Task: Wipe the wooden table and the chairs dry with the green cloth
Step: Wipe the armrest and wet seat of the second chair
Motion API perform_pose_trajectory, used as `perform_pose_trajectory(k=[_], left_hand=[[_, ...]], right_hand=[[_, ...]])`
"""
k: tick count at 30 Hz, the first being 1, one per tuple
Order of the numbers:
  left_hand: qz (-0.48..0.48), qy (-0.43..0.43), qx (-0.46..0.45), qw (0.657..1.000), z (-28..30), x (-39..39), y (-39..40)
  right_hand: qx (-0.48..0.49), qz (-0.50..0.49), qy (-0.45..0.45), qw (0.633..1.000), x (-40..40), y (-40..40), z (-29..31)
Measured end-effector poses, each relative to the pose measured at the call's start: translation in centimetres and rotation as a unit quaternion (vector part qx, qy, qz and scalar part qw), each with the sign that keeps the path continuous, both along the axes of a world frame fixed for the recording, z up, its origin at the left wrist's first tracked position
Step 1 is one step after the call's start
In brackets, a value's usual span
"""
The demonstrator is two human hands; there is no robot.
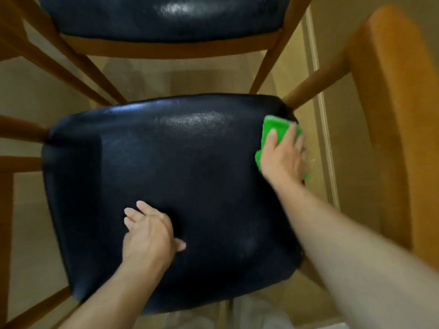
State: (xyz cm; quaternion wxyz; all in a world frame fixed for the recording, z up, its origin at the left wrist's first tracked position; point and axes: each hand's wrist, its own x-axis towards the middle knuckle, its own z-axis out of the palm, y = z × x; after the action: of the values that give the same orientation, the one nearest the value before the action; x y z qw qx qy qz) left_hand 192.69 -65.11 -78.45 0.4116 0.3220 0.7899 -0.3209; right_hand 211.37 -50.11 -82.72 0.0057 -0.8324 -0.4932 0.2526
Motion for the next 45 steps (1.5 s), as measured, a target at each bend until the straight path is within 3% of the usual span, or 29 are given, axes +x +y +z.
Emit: perform_pose_trajectory(k=[4, 7, 11, 16, 20, 23, 27, 31, 37, 41, 45], left_hand=[[-0.032, 0.002, 0.136, 0.990, 1.7, 0.3, 1.6], [-0.096, -0.038, 0.194, 0.976, 1.6, 1.7, 5.1], [-0.182, -0.035, 0.104, 0.977, 0.1, 3.3, 9.9], [-0.261, -0.014, 0.073, 0.963, -1.0, 3.9, 10.4], [-0.263, -0.008, 0.078, 0.962, -1.5, 4.0, 10.4], [-0.250, -0.013, 0.067, 0.966, -1.8, 4.1, 10.9], [-0.245, -0.017, 0.058, 0.968, -2.2, 4.0, 11.2], [-0.247, -0.020, 0.052, 0.967, -2.0, 3.8, 11.2], [-0.241, -0.026, 0.035, 0.970, -1.4, 4.2, 11.5], [-0.253, -0.015, 0.031, 0.967, -1.5, 4.2, 11.3], [-0.268, -0.017, 0.042, 0.962, -1.5, 4.4, 11.3]], right_hand=[[0.044, 0.032, -0.006, 0.998, 0.6, -0.1, -0.5], [0.032, -0.066, -0.011, 0.997, 2.3, -6.3, 0.1], [-0.034, -0.216, -0.032, 0.975, 2.4, -13.7, 1.1], [-0.079, -0.307, -0.061, 0.946, 1.8, -8.8, 0.6], [-0.012, -0.235, -0.029, 0.971, 1.1, -1.2, 0.7], [0.013, -0.097, 0.006, 0.995, -1.6, 4.6, 0.2], [0.063, 0.040, -0.016, 0.997, -2.0, 4.3, -0.4], [0.072, -0.044, -0.010, 0.996, 1.3, -0.3, -0.5], [-0.010, -0.162, -0.065, 0.985, 2.6, -9.0, 0.4], [-0.024, -0.221, -0.067, 0.973, 2.4, -4.4, 0.2], [0.004, -0.171, 0.025, 0.985, 1.6, 4.2, -0.1]])
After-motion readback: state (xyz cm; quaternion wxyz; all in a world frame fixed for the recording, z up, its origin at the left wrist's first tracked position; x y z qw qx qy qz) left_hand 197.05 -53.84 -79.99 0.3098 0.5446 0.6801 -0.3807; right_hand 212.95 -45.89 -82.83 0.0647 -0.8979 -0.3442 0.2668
